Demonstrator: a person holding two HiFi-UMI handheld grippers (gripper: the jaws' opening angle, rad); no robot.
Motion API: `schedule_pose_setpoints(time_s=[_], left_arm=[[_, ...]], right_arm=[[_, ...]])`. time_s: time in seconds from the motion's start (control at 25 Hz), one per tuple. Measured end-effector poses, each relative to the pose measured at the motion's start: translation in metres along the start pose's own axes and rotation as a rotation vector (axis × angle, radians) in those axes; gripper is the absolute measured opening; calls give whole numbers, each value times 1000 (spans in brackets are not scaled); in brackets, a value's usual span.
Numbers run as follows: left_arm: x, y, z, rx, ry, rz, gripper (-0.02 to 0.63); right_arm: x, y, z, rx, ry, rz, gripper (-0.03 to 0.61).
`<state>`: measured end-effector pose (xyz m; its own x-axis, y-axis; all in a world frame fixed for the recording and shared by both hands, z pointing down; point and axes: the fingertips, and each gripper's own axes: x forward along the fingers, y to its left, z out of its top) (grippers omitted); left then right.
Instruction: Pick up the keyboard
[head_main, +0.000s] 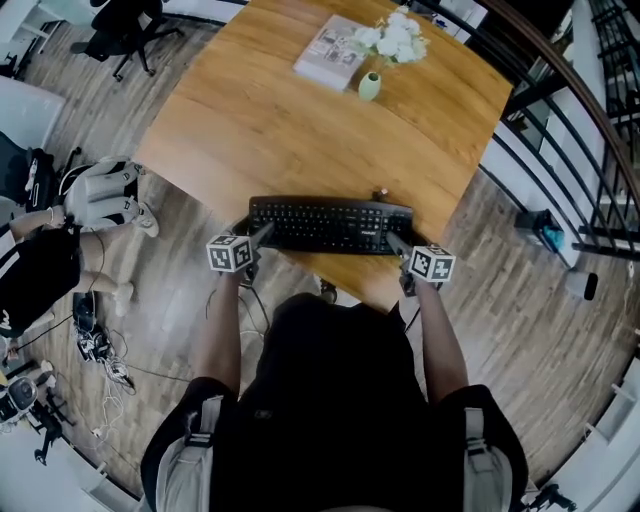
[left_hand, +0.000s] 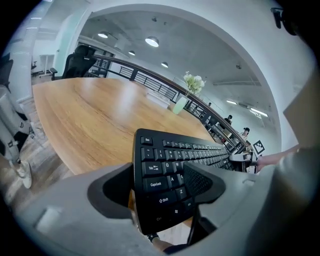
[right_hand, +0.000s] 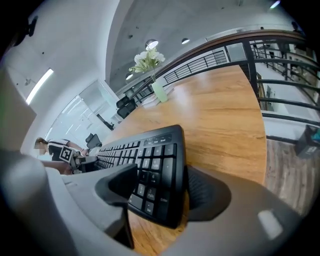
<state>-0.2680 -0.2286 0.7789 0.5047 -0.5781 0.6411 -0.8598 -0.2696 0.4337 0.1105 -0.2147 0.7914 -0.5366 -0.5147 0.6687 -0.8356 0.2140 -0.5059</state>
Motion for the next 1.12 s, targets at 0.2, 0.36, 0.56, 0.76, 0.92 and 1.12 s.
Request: schedule_pose_setpoints(time_s=[0.2,0.36,0.56,0.76,0.92,1.12], left_arm=[[-13,-9,8,-4,-48,0,308],[-25,-15,23,6,-90,3,308],[-43,-25,39,25,-148,1,308],[-75,-36,53,40,-221,10,308],[-98,-43,67,49,-281,14,308],[-124,-50,89,71,-355,23,307]], right_arm=[[-13,8,16,-22,-50,6,276],[-23,18,32,-42,-90,24,276],[-39,34,50,-75,-139,44,276],[-58,56,69,-69,-191,89,276],[-72,75,94,-113,-247,108,276],[-87,98,116,-159,-301,134,276]])
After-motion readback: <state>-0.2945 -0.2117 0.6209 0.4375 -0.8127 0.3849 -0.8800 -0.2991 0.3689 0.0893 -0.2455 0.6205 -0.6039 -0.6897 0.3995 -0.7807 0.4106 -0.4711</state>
